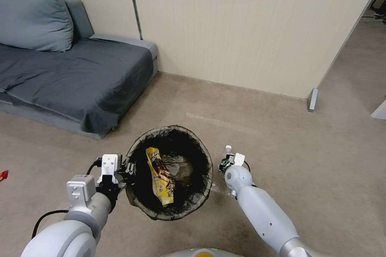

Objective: Pick up the trash bin, then pick up the garbage from the floor and place it into the trash bin.

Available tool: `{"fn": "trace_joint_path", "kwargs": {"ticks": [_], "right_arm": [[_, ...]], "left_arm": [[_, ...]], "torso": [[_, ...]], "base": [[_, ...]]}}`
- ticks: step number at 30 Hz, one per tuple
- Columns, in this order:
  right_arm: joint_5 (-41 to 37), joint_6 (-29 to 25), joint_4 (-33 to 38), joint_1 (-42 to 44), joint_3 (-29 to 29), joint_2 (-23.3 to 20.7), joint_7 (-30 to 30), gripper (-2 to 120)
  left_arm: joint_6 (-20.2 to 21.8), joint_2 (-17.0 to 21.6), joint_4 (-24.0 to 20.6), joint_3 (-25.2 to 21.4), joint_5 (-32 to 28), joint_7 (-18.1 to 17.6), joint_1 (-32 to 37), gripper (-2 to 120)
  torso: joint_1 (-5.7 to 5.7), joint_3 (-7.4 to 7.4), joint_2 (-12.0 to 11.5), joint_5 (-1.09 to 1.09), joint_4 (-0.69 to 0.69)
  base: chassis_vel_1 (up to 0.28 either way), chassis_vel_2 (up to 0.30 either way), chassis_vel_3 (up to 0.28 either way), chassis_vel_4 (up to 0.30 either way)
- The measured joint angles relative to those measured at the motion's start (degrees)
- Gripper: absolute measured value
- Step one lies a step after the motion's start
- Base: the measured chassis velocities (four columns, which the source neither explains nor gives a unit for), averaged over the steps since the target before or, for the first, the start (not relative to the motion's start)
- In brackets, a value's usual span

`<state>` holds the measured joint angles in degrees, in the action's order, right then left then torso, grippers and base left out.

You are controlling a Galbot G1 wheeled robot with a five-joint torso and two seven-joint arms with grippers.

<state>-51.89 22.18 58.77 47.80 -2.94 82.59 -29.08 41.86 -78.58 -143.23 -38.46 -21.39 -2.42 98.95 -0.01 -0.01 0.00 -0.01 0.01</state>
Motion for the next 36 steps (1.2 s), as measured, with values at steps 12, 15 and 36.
{"fn": "trace_joint_path", "kwargs": {"ticks": [12, 15, 36], "right_arm": [[12.91, -1.18, 17.76, 4.27, -0.12, -6.61, 6.65, 22], [11.74, -0.07, 29.13, 5.06, -0.67, -11.61, 6.88, 22], [-3.54, 4.22, 73.80, 4.21, 0.62, -33.70, 15.00, 22]], "left_arm": [[-0.06, 0.13, 0.00, -0.18, -0.27, -0.01, -0.05, 1], [-0.07, 0.15, 0.00, -0.19, -0.33, -0.01, -0.01, 1], [-0.07, 0.19, 0.00, 0.11, -0.07, -0.14, 0.18, 1]], "torso": [[0.00, 0.02, -0.01, 0.06, -0.02], [0.01, 0.02, -0.01, 0.03, -0.02], [0.00, 0.01, 0.00, 0.00, -0.01]], "base": [[0.000, 0.000, 0.000, 0.000], [0.000, 0.000, 0.000, 0.000], [0.000, 0.000, 0.000, 0.000]]}}
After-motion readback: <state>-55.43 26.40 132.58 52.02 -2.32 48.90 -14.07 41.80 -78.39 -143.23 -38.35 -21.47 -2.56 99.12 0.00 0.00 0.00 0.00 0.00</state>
